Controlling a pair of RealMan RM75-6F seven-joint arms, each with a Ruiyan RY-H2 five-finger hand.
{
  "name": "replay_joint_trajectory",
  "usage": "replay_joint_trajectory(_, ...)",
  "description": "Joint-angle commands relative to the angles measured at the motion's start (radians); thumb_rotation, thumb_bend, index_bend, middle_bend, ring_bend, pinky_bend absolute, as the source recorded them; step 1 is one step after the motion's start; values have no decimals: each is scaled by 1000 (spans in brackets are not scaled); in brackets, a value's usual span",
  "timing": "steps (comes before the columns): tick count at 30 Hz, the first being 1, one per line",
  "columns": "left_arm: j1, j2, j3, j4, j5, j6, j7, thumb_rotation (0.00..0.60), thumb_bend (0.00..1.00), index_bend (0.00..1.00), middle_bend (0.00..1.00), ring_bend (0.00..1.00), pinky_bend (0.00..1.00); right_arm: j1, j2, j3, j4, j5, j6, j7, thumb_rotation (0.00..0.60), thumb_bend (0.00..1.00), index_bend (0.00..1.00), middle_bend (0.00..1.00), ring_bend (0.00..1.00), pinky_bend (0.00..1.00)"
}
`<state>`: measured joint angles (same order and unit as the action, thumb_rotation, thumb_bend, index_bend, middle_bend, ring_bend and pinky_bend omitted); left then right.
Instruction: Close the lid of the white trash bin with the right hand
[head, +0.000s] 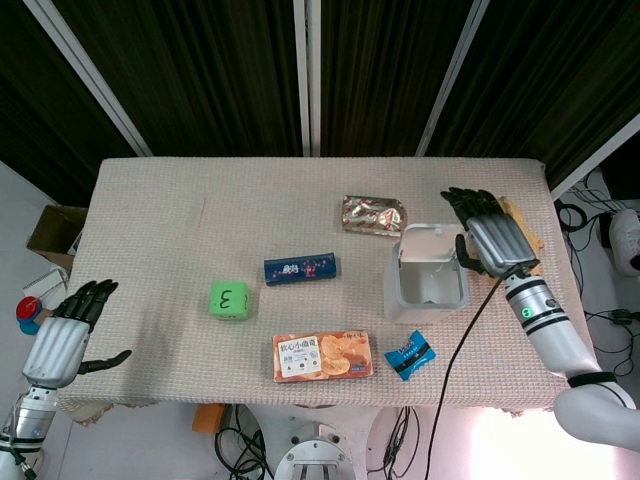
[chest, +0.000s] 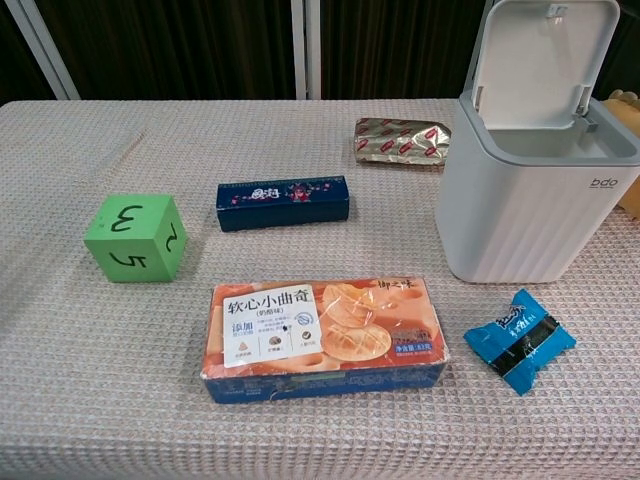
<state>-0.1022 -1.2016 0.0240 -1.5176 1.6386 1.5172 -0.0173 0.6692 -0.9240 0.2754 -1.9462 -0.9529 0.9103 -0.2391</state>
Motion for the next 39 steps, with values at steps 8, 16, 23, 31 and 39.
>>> replay_joint_trajectory(8, 3, -1, 1, 8, 3, 10, -7, 480, 0, 78, 94, 64, 221, 1, 24, -17, 2, -70, -85, 137, 600, 1000, 0, 165, 0, 0)
replay_joint_trajectory(16, 4, 2, 4, 5, 3, 7, 0, 479, 0, 78, 94, 64, 222, -56, 30, -58, -28, -206, -15, 166, 600, 1000, 0, 210, 0, 0)
replay_joint_trajectory(23, 1, 2, 8, 3, 7, -2, 15, 478, 0, 78, 94, 64, 221, -123, 8, -127, -18, -381, 55, 197, 600, 1000, 0, 225, 0, 0)
replay_joint_trajectory(31, -1, 7, 11, -15, 10, -5, 32, 481, 0, 79, 94, 64, 221, -168, -47, -205, 33, -505, 93, 186, 600, 1000, 0, 224, 0, 0)
replay_joint_trajectory(39, 0, 10, 14, -25, 18, -1, 44, 480, 0, 79, 94, 64, 221, -176, -82, -221, 64, -518, 103, 185, 600, 1000, 0, 224, 0, 0)
